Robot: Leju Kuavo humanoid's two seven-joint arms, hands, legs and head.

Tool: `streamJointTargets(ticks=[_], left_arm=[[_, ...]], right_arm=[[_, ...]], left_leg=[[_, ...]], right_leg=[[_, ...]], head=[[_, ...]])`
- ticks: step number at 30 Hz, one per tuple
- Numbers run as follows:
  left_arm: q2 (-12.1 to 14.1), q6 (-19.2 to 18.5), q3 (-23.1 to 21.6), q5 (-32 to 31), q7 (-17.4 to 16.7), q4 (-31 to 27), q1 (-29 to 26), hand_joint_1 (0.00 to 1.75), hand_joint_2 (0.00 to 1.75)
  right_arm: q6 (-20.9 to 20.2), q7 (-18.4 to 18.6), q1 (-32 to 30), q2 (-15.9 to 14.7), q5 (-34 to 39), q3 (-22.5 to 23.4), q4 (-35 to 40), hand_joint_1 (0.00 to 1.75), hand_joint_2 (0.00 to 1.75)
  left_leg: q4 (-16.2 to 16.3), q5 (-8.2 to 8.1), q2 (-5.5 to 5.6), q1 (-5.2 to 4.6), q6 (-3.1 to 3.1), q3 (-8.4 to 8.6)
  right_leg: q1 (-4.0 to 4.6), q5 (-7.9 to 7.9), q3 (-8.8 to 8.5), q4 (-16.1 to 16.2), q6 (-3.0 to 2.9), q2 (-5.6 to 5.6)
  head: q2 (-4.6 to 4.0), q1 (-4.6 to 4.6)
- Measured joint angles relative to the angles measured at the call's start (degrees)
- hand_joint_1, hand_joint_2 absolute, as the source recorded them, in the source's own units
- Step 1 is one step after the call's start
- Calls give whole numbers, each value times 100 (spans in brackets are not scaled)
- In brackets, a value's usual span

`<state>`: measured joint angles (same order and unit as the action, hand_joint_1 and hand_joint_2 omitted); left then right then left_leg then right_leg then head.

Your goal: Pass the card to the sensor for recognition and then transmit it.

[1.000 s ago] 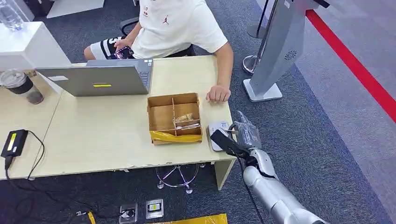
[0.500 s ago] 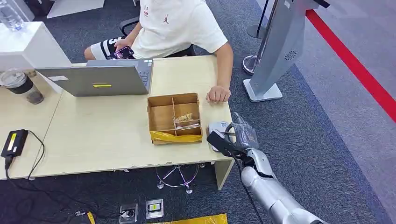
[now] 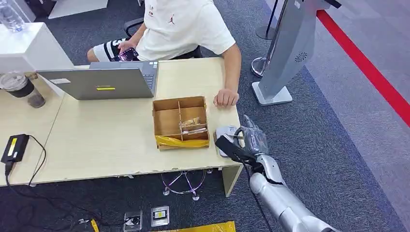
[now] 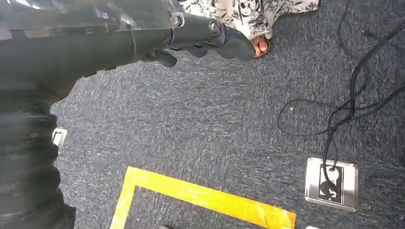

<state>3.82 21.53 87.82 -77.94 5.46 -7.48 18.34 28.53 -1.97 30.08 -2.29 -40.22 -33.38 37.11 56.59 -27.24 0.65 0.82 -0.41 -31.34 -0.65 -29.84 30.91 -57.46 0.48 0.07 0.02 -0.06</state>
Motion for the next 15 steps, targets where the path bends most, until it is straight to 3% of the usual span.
streamJointTargets(ticks=[3, 15], left_arm=[[0, 9, -2, 0, 0, 0, -3, 0, 175], [-2, 11, -2, 0, 0, 0, -5, 0, 175]], right_arm=[[316, 0, 4, -33, 29, 20, 100, 175, 175], [402, 33, 26, -142, 27, 26, 424, 175, 175]], left_leg=[[0, 0, 0, 0, 0, 0], [1, 0, -2, 0, 0, 1]], right_leg=[[0, 0, 0, 0, 0, 0], [0, 0, 0, 0, 0, 2]], head=[[0, 0], [0, 0]])
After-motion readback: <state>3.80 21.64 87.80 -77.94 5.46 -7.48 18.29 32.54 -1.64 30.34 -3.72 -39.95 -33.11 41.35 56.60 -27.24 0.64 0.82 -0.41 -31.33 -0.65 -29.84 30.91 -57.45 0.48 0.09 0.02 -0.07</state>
